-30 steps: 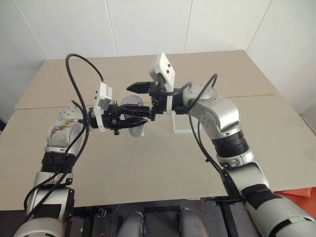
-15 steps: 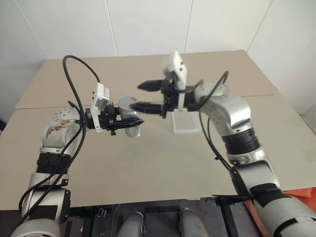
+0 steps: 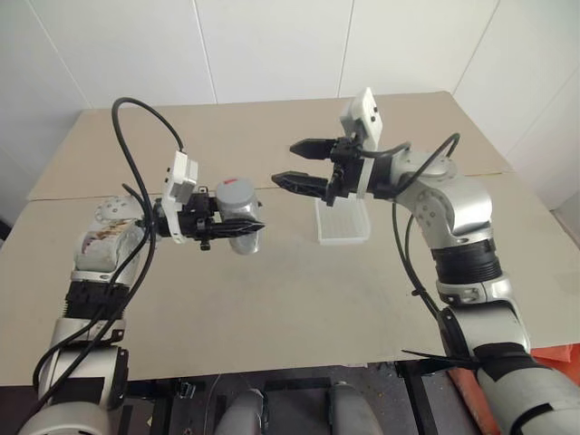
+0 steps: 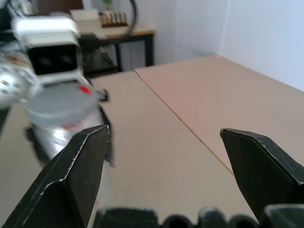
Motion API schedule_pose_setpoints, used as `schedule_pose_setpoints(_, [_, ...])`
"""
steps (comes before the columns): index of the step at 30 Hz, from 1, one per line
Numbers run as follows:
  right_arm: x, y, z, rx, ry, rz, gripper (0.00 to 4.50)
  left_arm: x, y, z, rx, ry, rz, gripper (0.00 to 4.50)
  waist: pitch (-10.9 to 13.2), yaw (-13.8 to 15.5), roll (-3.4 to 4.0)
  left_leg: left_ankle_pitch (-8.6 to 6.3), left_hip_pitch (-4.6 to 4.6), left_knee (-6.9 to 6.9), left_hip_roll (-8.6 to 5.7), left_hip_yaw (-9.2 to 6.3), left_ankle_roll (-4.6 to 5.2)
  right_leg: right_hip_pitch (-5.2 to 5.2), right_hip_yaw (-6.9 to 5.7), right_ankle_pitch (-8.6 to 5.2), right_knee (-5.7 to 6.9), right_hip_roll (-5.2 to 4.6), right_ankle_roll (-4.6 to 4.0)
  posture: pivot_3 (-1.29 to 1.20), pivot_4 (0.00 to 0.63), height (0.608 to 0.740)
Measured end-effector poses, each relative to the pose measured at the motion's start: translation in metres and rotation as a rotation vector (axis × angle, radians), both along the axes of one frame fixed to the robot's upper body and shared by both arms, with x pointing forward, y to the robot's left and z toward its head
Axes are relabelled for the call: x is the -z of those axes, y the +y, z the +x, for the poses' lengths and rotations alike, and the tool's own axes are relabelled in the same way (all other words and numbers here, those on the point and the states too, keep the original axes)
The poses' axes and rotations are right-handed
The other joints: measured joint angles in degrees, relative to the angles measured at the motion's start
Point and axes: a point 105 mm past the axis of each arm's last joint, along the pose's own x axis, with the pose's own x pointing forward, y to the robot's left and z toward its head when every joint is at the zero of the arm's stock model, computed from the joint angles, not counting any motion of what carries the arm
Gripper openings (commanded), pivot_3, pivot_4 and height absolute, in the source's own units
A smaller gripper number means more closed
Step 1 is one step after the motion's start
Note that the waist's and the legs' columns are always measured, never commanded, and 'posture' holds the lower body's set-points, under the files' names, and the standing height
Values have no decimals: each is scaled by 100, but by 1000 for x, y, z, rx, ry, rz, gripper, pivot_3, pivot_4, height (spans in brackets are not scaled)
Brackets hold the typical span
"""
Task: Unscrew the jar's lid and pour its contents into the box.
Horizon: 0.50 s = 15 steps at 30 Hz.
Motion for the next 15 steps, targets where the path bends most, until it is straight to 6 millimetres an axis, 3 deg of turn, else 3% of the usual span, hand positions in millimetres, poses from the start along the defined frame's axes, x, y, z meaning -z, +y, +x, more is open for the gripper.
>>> schedule_pose_setpoints(4, [-11, 17, -15, -59, -31, 21, 4443, 0, -5, 4, 1, 1, -10, 1935, 0, -10, 0, 0, 1, 0, 1, 0, 0, -1, 0, 0, 3, 0, 0, 0, 150, 740])
schedule_pose_setpoints(9, [-1, 45, -26, -109, -25, -12, 4443, -3, -7, 6, 3, -6, -17, 1935, 0, -6, 0, 1, 1, 1, -1, -1, -1, -2, 0, 0, 5, 0, 0, 0, 150, 740])
schedule_pose_setpoints(15, [-1, 55, -25, -103, -42, -46, 4443, -5, -8, 6, 7, -21, -17, 1935, 0, -2, 0, 2, 1, 1, -1, -2, -4, -1, -1, 0, 5, -1, 0, 0, 150, 740])
